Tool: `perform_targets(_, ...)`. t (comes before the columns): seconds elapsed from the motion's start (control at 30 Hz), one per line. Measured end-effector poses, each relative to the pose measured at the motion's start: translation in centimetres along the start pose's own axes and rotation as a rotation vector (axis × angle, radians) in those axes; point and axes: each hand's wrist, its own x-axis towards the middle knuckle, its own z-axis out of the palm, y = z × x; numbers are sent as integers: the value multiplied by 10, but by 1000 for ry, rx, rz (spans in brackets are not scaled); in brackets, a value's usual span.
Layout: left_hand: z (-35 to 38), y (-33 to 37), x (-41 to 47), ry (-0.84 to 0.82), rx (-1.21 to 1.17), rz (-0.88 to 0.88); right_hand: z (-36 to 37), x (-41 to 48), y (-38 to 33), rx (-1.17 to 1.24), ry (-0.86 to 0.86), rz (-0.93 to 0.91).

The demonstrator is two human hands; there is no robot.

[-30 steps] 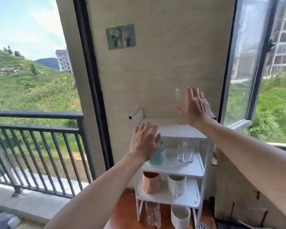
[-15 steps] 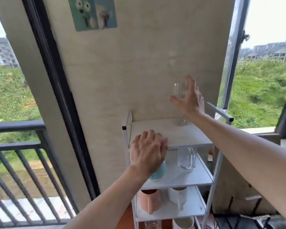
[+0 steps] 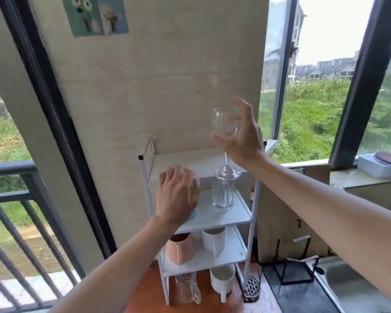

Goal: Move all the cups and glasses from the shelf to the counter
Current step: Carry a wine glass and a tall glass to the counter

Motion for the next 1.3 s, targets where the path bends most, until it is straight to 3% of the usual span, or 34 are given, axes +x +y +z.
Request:
perform_targets(0.1, -3, 29, -29, 28, -81, 106, -27, -20, -4, 69, -13, -55)
perform_targets(0.2, 4, 55, -54, -58, -170, 116, -52, -44, -1, 64, -34, -79)
perform_targets(0.4, 45, 79, -42, -350, -375, -440, -103, -104, 31, -29, -101, 18)
perform_targets(0.6, 84, 86, -2, -376, -591, -729, -138, -139, 64, -221, -69, 169)
perform_targets(0.83, 86, 89, -5, -285, -748, -746, -132, -149, 82, -288, -27, 273)
perform_targets(1.3, 36, 79, -60, -236, -650, -559, -119, -184, 86, -225, 30, 337)
